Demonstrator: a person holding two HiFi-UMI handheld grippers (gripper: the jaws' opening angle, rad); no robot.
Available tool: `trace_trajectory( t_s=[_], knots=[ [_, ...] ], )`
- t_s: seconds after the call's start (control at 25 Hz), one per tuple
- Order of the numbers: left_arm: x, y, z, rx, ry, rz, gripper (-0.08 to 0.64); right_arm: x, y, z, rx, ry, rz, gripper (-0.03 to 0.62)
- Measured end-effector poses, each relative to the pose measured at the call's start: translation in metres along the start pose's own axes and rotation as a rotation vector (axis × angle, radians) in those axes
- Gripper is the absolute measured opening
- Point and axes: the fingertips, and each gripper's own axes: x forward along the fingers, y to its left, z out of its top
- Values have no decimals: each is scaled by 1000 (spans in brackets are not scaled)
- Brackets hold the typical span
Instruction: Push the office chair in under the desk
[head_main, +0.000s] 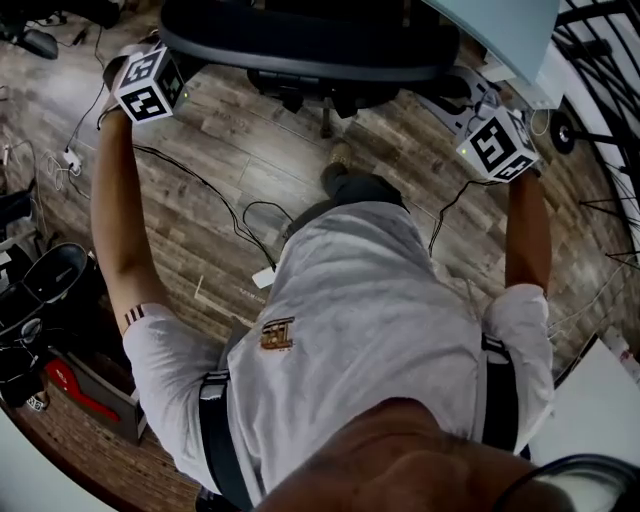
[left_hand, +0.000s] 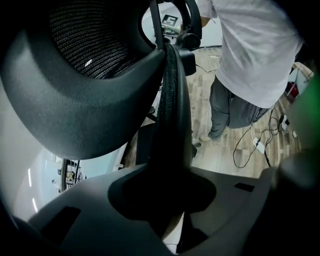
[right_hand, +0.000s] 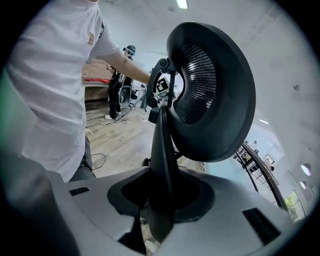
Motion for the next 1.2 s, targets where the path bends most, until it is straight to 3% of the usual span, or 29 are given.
trace_trajectory(
  t_s=[0.24,1.2],
  knots=[
    [16,55,-31,33,-47,29,127,36,-41,16,17,22,-28,124],
    [108,255,-123,243,-149,-2,126,151,-181,22,200,109,-165,124]
  ],
)
